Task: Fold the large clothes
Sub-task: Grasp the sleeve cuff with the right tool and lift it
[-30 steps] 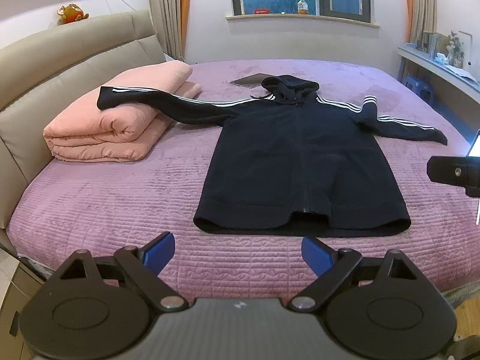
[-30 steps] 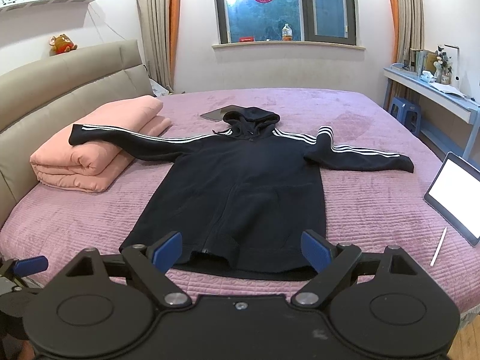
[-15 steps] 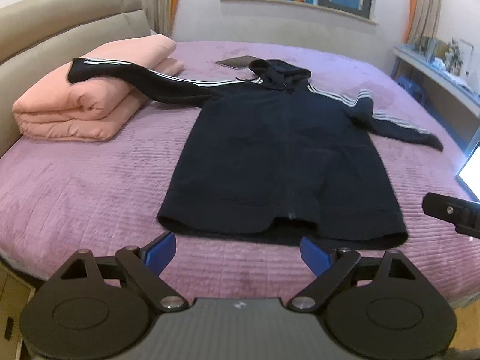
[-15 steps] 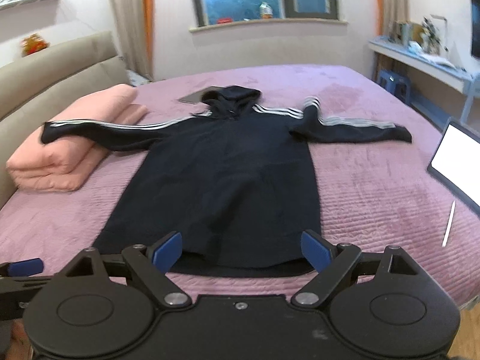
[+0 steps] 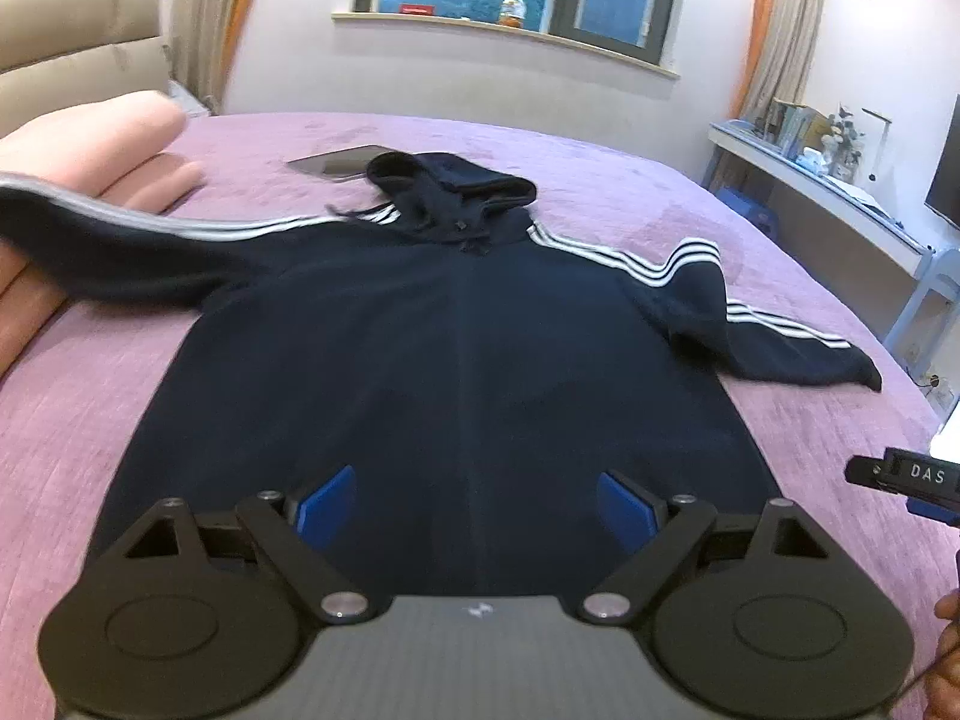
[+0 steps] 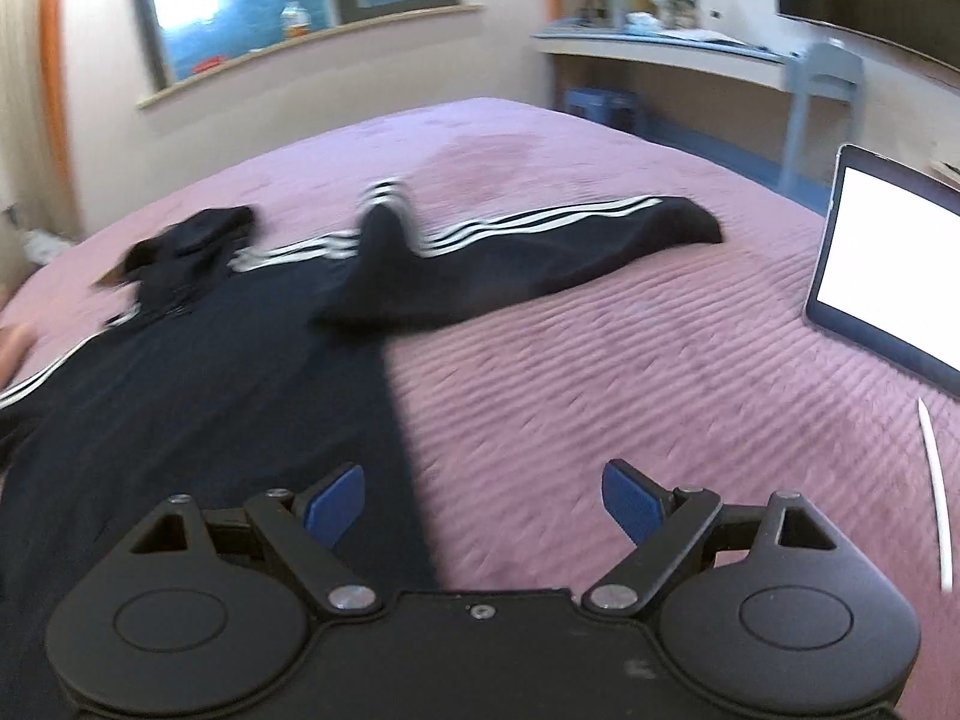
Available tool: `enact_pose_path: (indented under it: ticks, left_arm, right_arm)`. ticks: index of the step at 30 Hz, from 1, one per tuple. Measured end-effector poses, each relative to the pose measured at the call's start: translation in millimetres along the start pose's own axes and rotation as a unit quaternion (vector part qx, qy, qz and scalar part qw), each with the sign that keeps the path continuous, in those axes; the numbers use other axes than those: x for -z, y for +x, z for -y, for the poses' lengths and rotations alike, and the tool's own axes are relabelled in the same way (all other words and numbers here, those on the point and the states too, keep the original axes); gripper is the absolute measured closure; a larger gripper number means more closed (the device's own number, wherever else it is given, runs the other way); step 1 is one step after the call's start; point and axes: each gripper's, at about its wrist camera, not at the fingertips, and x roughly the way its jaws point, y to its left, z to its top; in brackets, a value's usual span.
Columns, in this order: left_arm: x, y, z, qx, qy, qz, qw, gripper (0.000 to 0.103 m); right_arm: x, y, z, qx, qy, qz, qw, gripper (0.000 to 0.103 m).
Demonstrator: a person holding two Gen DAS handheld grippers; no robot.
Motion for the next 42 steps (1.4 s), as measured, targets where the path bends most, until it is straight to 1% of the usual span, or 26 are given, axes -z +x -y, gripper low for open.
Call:
enact_pose_path:
  ticks: [3,6,8,11,13,16,18,20,23,24,25,26,27,29,30,31,32,33,35,37,38,40,42]
  left_arm:
    - [-24.3,26.5,7.8,-0.013,0.016,-0.018,0.9996,0.014]
    - [-39.9,41.7,15.0,-0.020,0.024,-0.045,0.9985,0.014]
    - [-47.2,47.8,18.4,-0.015,0.028,-0.067,0.9972,0.014]
    - [-62.4,61.6,28.2,-0.008,0.039,-0.087,0.9954,0.013]
    - [-76.0,73.8,37.4,-0.005,0.049,-0.100,0.9938,0.013]
    - [-93.6,87.4,52.7,-0.006,0.051,-0.107,0.9929,0.013]
    - [-101.4,97.7,61.3,-0.009,0.049,-0.111,0.9926,0.013]
    - [-109.0,107.7,71.3,-0.013,0.047,-0.115,0.9922,0.014]
    - [-118.3,121.7,81.7,-0.012,0.044,-0.119,0.9918,0.014]
    - [-120.4,124.7,84.3,-0.011,0.043,-0.121,0.9917,0.014]
    - [-122.6,128.2,87.0,-0.010,0.042,-0.123,0.9914,0.014]
    - [-123.5,130.9,88.3,-0.011,0.043,-0.125,0.9912,0.014]
    - [-124.1,133.4,89.6,-0.012,0.043,-0.126,0.9911,0.014]
    - [-123.6,139.7,89.9,-0.017,0.043,-0.131,0.9902,0.014]
    - [-122.3,142.2,89.1,-0.019,0.041,-0.135,0.9898,0.014]
    - [-120.6,144.3,87.7,-0.021,0.039,-0.138,0.9894,0.014]
    - [-120.0,146.2,85.3,-0.024,0.037,-0.141,0.9890,0.014]
    - [-119.3,147.6,83.5,-0.026,0.034,-0.144,0.9886,0.014]
    - [-118.5,149.4,79.2,-0.029,0.029,-0.146,0.9885,0.014]
    - [-118.7,150.2,73.6,-0.032,0.023,-0.146,0.9886,0.014]
    - [-117.9,150.0,71.1,-0.032,0.020,-0.146,0.9886,0.015]
    - [-121.1,148.5,64.8,-0.033,0.011,-0.141,0.9894,0.024]
    - [-124.8,143.9,57.0,-0.043,-0.001,-0.128,0.9908,0.028]
  right_arm:
    - [-27.0,27.1,13.7,0.022,0.004,-0.011,1.000,0.001]
    - [-60.7,47.3,31.1,0.036,0.016,-0.012,0.999,0.001]
    - [-88.9,62.8,48.2,0.041,0.048,-0.009,0.998,0.001]
    - [-131.3,97.4,75.8,0.050,0.093,-0.008,0.994,0.001]
    - [-157.0,125.4,97.0,0.068,0.127,-0.019,0.989,0.001]
    - [-184.5,168.5,128.8,0.074,0.181,-0.050,0.979,0.001]
    - [-195.8,193.1,150.4,0.075,0.218,-0.069,0.971,0.001]
    - [-201.3,215.8,167.8,0.089,0.242,-0.080,0.963,0.001]
    - [-197.6,242.8,189.6,0.120,0.284,-0.094,0.946,0.002]
    - [-193.2,251.3,195.3,0.119,0.300,-0.102,0.941,0.002]
    - [-190.9,255.8,195.8,0.123,0.303,-0.103,0.939,0.002]
    - [-191.8,256.8,192.2,0.131,0.293,-0.095,0.942,0.003]
    - [-193.2,256.9,182.3,0.139,0.268,-0.094,0.949,0.005]
    - [-193.5,257.3,167.2,0.146,0.230,-0.085,0.958,0.018]
    - [-193.0,255.9,161.3,0.147,0.216,-0.077,0.962,0.026]
    - [-192.9,254.3,156.2,0.137,0.204,-0.068,0.967,0.044]
    - [-193.1,251.5,151.2,0.126,0.196,-0.061,0.971,0.069]
    - [-193.8,249.3,146.5,0.108,0.189,-0.058,0.974,0.077]
    - [-196.1,242.5,135.5,0.076,0.176,-0.050,0.980,0.080]
    - [-201.0,226.6,120.2,0.053,0.152,-0.031,0.987,0.082]
    - [-204.3,218.6,110.5,0.049,0.139,-0.020,0.989,0.082]
    - [-210.6,191.6,97.6,0.039,0.116,0.013,0.992,0.082]
    - [-215.8,161.8,86.4,0.048,0.097,0.046,0.993,0.082]
